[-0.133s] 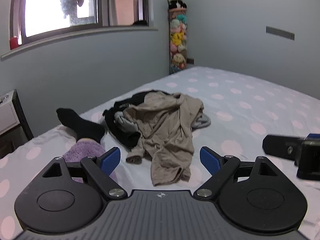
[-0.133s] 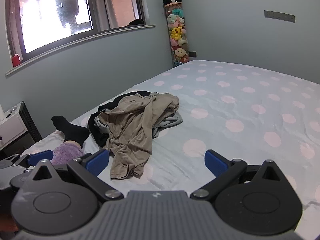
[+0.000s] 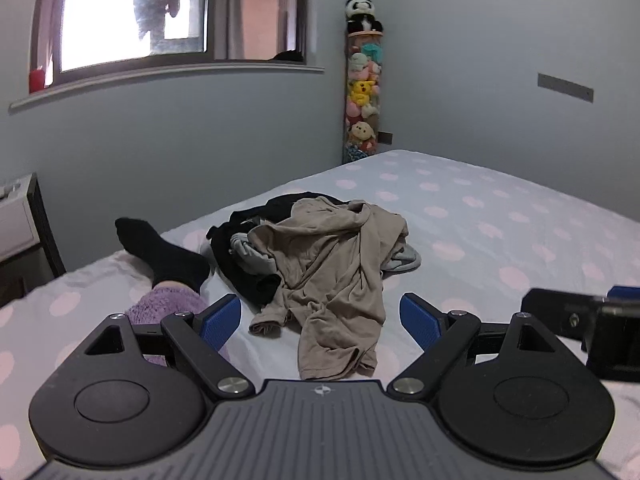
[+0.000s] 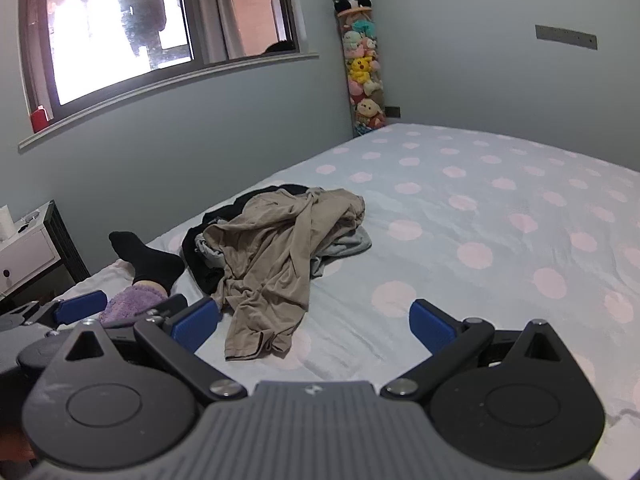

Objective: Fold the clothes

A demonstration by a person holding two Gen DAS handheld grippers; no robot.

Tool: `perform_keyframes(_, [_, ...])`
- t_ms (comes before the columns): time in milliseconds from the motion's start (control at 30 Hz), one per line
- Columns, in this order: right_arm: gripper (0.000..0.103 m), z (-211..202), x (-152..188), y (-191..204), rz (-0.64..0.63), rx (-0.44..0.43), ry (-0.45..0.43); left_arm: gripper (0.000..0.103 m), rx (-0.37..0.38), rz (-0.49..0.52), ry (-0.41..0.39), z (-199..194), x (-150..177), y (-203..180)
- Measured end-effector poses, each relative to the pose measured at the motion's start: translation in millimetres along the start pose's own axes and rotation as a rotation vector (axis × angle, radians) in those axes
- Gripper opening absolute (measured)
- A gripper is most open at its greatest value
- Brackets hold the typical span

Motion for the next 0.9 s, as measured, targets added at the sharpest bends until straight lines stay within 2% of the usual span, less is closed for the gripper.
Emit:
perform_keyframes(33, [0.102,0,0,-1,0.001,0.004,0.001,0.087,0.015,-0.016,0.006,4,-5,1])
perform_keyframes(100, [0.102,2,-1,-2,0.007,0.011,0.008,0.087,0.043,-0.045,-0.044,-3,-17,9])
perform_keyframes(200, [0.102,-1,-5,2,-0.003,0.004,-0.018,0.087,0.034,-0.041,-0.085,-14,-28,11])
perform_keyframes(267, [0.102,-3,-2,0,0.008,-0.008,-0.029,0.087,0.024,0.01,-0.128,-23,-11,0])
perform_keyframes(400, [0.102,-3,0,-3,0.008,-0.007,-0.018,0.087,0.016,0.036,-0.132,-23,-11,-5])
perform_keyframes(767, [0.102,-1,3,-5,0.015,0.0,-0.016,0.087,0.064,0.044,-0.126,-17,-7,-7])
perform_keyframes(900, [0.102,-1,5,-8,0.026,0.001,-0.01,0.087,0.055,0.058,-0.136,-18,-6,-6])
Point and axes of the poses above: each gripper's, at about its wrist camera, not at the fingertips, and z roughly the way its jaws point, y to its left, x to its underside, the point moved 10 cm from there along z, roughly the way its jaws point, and after that the axes turned 4 degrees about -z, right-handed, at the moved point
